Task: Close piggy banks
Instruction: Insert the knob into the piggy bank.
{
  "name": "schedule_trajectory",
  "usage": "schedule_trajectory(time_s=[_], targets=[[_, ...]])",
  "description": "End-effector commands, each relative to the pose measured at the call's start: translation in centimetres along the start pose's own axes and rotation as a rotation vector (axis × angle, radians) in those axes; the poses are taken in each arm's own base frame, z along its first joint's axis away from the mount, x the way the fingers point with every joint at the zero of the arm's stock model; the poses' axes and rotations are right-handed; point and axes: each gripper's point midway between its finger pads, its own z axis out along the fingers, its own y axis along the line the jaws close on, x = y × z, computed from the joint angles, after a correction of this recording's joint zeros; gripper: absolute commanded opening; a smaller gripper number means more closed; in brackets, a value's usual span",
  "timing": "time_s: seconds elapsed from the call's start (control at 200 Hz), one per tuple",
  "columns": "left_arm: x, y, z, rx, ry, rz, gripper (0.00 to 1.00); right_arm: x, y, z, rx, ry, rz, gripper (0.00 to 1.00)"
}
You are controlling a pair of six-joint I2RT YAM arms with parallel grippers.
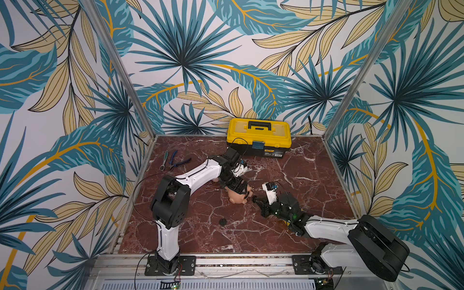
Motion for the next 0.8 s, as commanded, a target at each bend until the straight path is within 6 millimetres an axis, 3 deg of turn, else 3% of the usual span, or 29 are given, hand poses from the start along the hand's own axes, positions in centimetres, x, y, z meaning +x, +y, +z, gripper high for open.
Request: schedule_trajectory(time_s=[0.0, 0.325, 0.791], targets=[[0.9, 0.6, 1.1, 0.004, 0.053, 0.0, 0.96, -1.3, -0.5, 0.4, 0.051, -0.093, -0.075, 0.0], [0.7, 0.6, 1.3, 0.037, 0.042, -0.025, 0.96, -2.1, -0.1, 1.4, 0.038, -0.231, -0.129, 0.0], [0.9, 0.9, 1.7, 0.062, 0.034, -0.044, 0.96, -0.8, 0.6, 2.6, -0.001, -0.25, -0.172, 0.0]])
